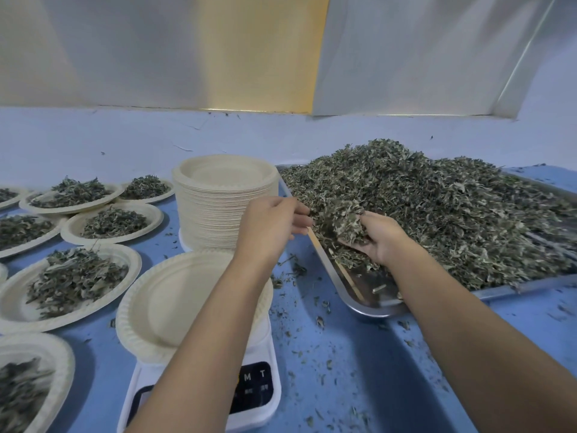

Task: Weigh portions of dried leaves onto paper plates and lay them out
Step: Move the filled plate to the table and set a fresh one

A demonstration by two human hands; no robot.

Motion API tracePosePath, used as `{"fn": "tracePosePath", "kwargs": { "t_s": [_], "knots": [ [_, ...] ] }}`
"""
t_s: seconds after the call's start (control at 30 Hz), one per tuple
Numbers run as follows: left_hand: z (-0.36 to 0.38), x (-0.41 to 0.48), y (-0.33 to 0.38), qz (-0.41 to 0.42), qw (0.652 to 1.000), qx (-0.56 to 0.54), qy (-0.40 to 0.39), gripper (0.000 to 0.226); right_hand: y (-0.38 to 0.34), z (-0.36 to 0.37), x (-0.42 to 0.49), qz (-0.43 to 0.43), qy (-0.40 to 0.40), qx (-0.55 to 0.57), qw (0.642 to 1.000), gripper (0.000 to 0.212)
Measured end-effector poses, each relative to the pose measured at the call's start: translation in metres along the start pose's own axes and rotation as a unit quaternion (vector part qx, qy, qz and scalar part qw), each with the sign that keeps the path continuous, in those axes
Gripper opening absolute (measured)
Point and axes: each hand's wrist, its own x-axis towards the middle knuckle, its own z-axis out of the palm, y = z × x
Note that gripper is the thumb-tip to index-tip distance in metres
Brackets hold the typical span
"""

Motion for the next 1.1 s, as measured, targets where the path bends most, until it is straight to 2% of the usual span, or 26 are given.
{"fn": "tracePosePath", "kwargs": {
  "t_s": [0.17,0.27,0.47,0.6,0.77,0.87,0.93,1.0,1.1],
  "knots": [
    [0.007,-0.002,-0.001,-0.086,0.994,-0.062,-0.007,0.023,-0.006,-0.004,-0.007,0.024,-0.026,0.080,0.996,0.027],
    [0.009,-0.002,-0.002,-0.133,0.985,-0.106,0.003,0.020,-0.011,0.000,-0.018,0.020,-0.052,0.104,0.993,0.023],
    [0.004,0.002,-0.009,-0.195,0.959,-0.203,0.023,0.030,-0.026,0.008,-0.044,0.015,-0.108,0.153,0.982,0.019],
    [0.000,0.004,-0.016,-0.216,0.949,-0.229,0.019,0.020,-0.027,0.009,-0.050,0.012,-0.105,0.142,0.984,0.019],
    [0.003,0.005,-0.018,-0.213,0.945,-0.249,0.021,0.023,-0.018,0.006,-0.048,0.038,-0.075,0.153,0.985,0.016],
    [0.005,0.006,-0.014,-0.211,0.942,-0.262,0.020,0.023,-0.017,0.005,-0.049,0.054,-0.079,0.186,0.978,0.027],
    [0.003,0.007,-0.011,-0.212,0.937,-0.277,0.025,0.024,-0.020,0.006,-0.054,0.066,-0.110,0.205,0.970,0.027],
    [-0.001,0.008,-0.009,-0.215,0.930,-0.296,0.030,0.025,-0.024,0.009,-0.064,0.077,-0.168,0.205,0.961,0.019],
    [-0.010,0.005,-0.010,-0.223,0.915,-0.334,0.035,0.026,-0.026,0.017,-0.078,0.089,-0.257,0.205,0.940,0.022]
  ]
}}
